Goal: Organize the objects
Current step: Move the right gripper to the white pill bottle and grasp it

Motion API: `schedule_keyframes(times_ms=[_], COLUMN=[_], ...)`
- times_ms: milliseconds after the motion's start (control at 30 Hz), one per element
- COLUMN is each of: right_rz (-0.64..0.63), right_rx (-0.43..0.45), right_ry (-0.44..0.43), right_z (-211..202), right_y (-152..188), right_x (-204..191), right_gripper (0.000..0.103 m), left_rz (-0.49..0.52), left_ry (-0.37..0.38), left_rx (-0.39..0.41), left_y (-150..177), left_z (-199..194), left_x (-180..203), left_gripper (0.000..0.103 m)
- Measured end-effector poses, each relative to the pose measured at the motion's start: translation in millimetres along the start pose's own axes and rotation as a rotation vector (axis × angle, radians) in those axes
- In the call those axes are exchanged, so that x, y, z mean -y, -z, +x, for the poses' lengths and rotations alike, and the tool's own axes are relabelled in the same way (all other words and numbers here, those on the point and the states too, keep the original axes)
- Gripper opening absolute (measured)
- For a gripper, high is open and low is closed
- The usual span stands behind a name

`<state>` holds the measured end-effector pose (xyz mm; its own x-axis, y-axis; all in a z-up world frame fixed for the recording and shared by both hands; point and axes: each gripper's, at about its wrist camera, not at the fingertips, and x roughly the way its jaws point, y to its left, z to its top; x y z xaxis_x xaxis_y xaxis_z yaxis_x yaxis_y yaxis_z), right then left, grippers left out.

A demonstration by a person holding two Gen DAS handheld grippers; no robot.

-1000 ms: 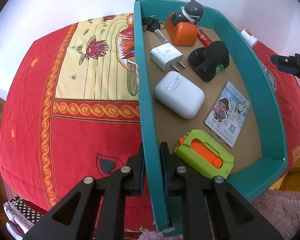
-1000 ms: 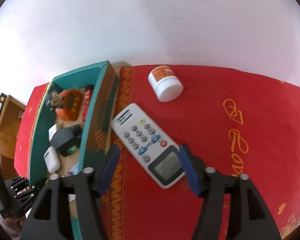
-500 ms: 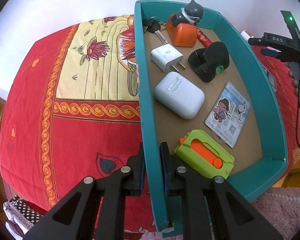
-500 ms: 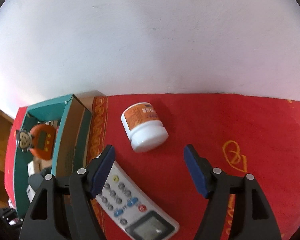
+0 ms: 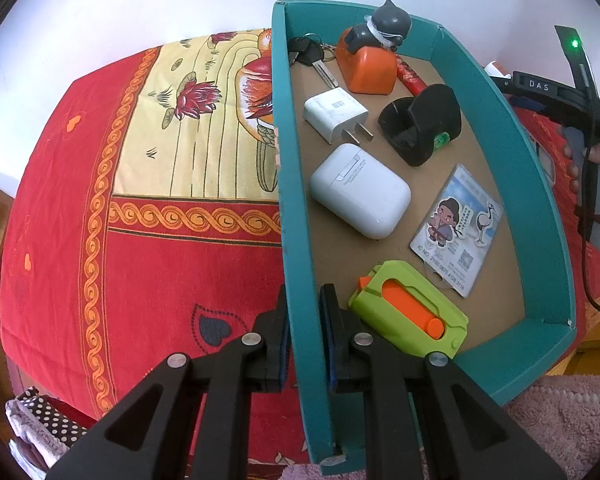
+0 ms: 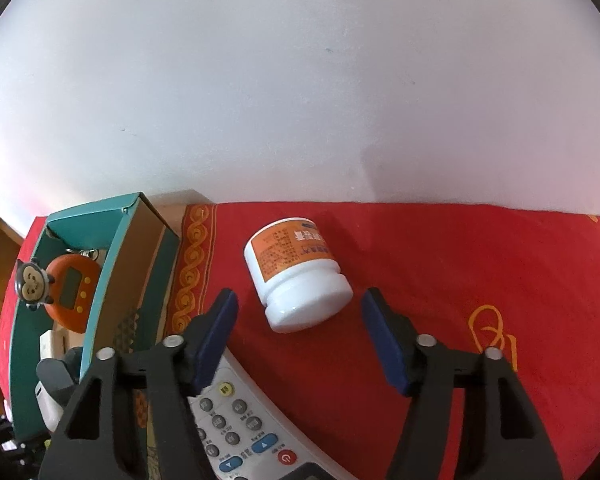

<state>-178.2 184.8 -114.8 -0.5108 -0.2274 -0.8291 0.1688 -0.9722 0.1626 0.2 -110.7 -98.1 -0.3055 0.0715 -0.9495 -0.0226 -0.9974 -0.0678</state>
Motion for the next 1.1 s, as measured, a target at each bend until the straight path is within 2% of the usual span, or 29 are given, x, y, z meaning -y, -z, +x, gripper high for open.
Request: schedule_keyframes(times_ms=[100,167,333,533,600,633,1100], right_rz=[0.008,0.015,0.006,-0.031,-0.039,-0.038,-0.004], right_rx=[0.010,0.022,0.046,0.041,0.035,0.029,-0.013], right_ry=[-0.008,-0.017,-0.007,0.056,0.074,0.079,0.074], right_z=[-2,-7,-21,-41,-34,-24,-5], right_y=[1,2,10,23,19,5,-3], right_x=[1,3,4,4,-1,-15,-7], right_gripper=[0.046,0.045,0.044,0.042,0.042,0.042,0.045], left_rz=[0.000,0.000,-0.001,-0.006,-0.007,-0.006,0.001], left_ry=[0.001,0.003,0.006,0.010,0.011,0.012,0.010], left_rx=[0.001,0.002,0.002,0.000,-0.002,-0.004,-0.002], left_y=[1,1,2,3,3,3,2], left_z=[0,1,0,-1,-1,-1,-2], left_x=[0,-2,-3,-4,-6,-7,-4], left_gripper=[0.012,0.012,0.012,0.012,0.012,0.012,0.012])
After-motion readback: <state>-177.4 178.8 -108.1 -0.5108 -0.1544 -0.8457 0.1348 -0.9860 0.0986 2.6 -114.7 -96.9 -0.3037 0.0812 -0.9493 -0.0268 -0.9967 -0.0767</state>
